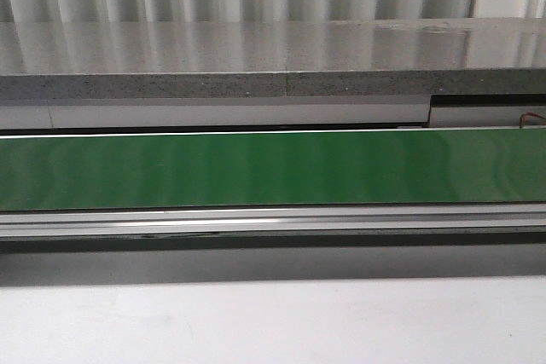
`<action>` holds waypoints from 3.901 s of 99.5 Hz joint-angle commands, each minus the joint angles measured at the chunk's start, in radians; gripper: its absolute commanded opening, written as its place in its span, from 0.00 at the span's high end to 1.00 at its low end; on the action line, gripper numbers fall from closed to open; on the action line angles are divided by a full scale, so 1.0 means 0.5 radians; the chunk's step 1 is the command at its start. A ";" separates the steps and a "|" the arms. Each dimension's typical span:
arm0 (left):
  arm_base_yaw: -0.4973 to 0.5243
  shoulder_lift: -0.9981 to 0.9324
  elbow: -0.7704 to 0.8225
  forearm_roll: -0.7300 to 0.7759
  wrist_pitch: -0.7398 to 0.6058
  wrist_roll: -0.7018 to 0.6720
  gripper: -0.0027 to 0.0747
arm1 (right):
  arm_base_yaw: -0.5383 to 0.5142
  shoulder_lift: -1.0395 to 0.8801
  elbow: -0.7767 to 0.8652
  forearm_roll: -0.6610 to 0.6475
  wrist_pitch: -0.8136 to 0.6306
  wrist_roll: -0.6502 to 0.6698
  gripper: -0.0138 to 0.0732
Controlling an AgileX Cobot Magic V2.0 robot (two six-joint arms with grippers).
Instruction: Move button from right to left
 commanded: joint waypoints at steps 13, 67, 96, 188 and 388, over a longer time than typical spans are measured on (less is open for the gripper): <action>-0.005 -0.067 0.051 -0.003 -0.174 -0.021 0.99 | 0.001 -0.030 -0.033 -0.009 -0.172 -0.005 0.92; -0.005 -0.067 0.051 -0.003 -0.174 -0.021 0.99 | 0.001 -0.030 -0.033 -0.011 -0.257 -0.005 0.92; -0.005 -0.067 0.051 -0.003 -0.174 -0.021 0.99 | -0.002 -0.008 -0.196 0.125 0.069 -0.005 0.92; -0.005 -0.067 0.051 -0.003 -0.174 -0.021 0.99 | -0.002 1.358 -1.301 0.257 1.224 -0.005 0.89; -0.005 -0.067 0.051 -0.003 -0.174 -0.021 0.99 | -1.072 3.383 -2.072 0.020 0.708 -0.237 0.11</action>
